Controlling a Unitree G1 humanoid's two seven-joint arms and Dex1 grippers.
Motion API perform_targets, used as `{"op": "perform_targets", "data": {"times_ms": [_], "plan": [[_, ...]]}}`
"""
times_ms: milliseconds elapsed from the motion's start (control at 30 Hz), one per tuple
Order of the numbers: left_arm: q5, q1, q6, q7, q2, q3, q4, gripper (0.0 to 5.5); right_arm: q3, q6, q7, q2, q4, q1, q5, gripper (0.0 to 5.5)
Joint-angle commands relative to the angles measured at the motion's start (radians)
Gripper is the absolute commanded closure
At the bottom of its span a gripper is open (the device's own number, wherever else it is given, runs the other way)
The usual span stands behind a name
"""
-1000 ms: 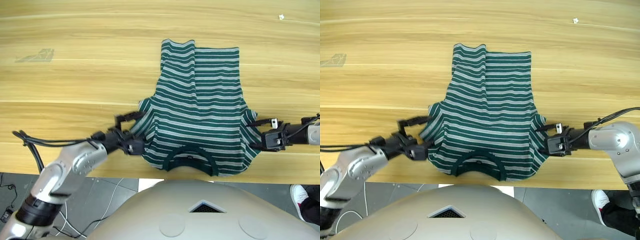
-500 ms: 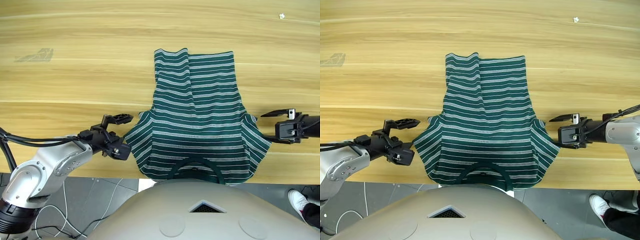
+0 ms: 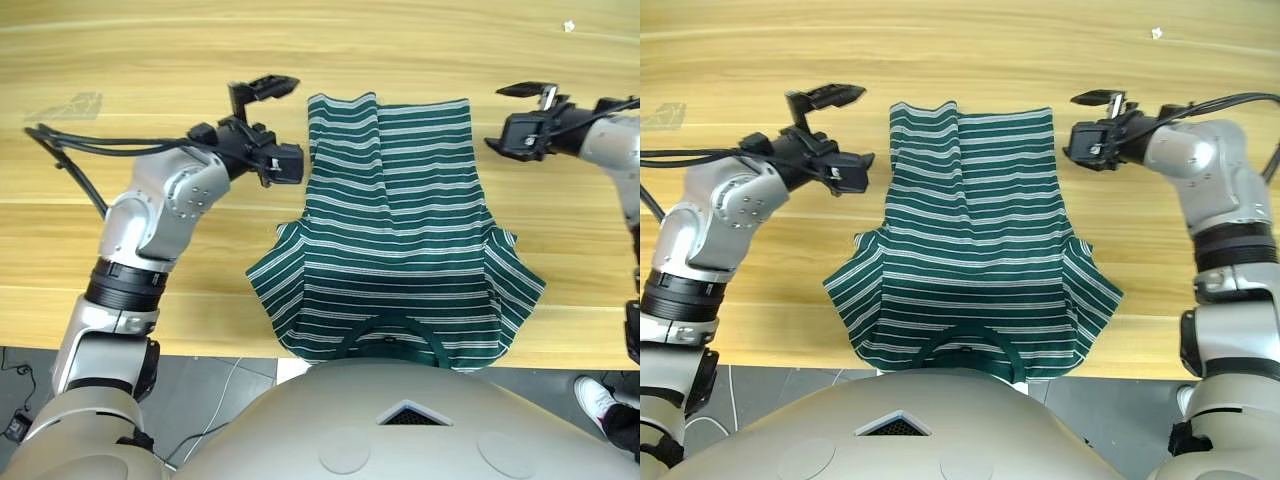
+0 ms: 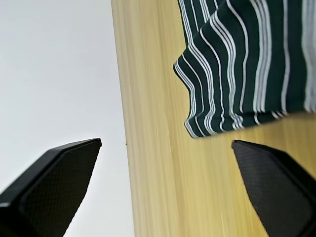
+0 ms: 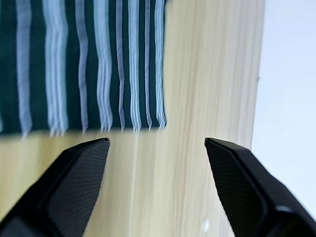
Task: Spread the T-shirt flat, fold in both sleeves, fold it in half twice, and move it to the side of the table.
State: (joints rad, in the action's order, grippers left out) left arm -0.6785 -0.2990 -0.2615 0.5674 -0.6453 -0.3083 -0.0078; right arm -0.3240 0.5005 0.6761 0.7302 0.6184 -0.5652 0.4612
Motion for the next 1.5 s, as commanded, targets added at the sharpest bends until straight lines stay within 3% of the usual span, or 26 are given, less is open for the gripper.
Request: {"op": "perform_targets", "data": {"times_ms": [33,267,700,1000,1500], "plan": [[0.073,0.000,0.020,0.029,0.047,-0.023,0.055,0.60,-0.027,0.044,-0.098,-0.057,0.130,-0.072,0.046,1.93],[0.360,-0.019,0.225,0.010,0.207,0.105,0.135,0.60,-0.064,0.100,-0.232,-0.118,0.285,-0.131,0.086,1.93],[0.364,-0.195,0.149,-0.112,0.425,0.003,0.575,0.60,-0.177,0.101,-0.349,-0.234,0.546,-0.219,0.179,1.93],[0.339,-0.232,0.078,-0.204,0.365,0.025,0.771,0.60,-0.198,0.086,-0.366,-0.229,0.599,-0.220,0.175,1.93],[0.385,-0.199,0.034,-0.207,0.292,0.079,0.772,0.60,-0.180,0.090,-0.355,-0.196,0.605,-0.201,0.143,1.93]]}}
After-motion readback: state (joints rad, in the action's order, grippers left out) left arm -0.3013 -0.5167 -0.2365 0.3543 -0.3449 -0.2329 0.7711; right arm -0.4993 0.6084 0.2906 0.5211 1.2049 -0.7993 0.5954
